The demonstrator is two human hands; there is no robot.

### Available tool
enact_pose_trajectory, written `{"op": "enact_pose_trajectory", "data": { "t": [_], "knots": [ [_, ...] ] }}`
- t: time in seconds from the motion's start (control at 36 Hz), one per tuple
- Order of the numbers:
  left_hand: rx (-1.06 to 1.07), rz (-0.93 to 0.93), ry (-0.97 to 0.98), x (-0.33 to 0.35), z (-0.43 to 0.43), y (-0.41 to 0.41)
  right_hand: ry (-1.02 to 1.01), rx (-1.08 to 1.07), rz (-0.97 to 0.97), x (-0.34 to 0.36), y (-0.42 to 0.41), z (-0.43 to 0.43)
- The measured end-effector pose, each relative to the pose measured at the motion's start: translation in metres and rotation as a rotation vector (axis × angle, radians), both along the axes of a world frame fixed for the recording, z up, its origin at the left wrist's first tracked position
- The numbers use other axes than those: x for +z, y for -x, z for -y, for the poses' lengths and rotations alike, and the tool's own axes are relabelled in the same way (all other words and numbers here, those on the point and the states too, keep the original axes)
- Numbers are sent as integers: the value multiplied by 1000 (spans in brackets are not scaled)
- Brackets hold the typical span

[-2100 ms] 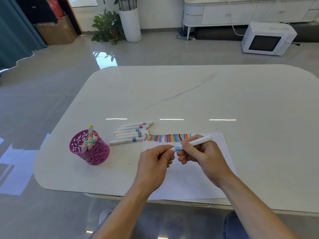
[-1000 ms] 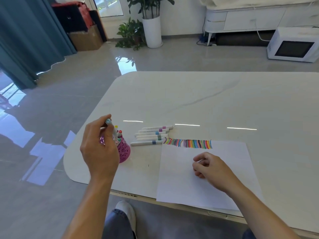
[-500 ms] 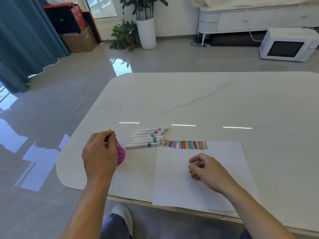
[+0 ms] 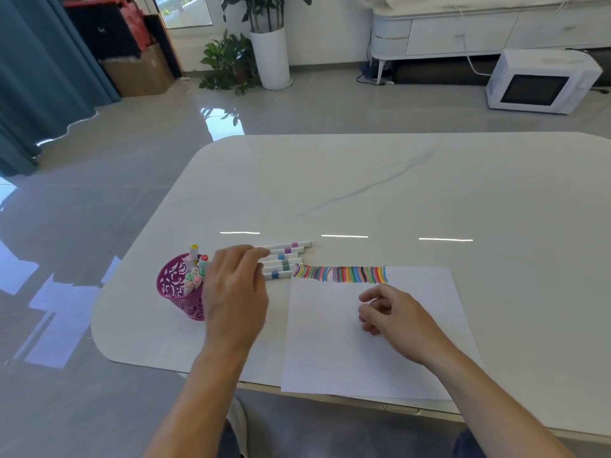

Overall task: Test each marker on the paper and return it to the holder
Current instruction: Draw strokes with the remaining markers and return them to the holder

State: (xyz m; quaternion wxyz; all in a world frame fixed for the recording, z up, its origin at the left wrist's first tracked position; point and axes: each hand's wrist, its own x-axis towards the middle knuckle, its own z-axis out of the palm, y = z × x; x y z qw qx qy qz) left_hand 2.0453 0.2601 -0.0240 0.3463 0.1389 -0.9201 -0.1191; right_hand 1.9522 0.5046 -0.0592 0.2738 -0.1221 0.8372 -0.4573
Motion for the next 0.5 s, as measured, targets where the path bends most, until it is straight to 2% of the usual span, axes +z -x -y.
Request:
{"op": "enact_pose_trajectory", "data": {
  "t": [0.11, 0.19, 0.28, 0.5],
  "knots": [
    [5, 306, -127, -23, -8, 10, 9, -27, -8, 1, 4, -6],
    [0, 432, -181, -40, -5, 15, -34, -26, -22, 0, 7, -12],
    [-27, 470, -171, -48, -2, 18, -77, -12, -12, -2, 8, -17],
    [72, 506, -184, -53, -1, 22, -93, -16, 18, -3, 12, -23]
  ]
}}
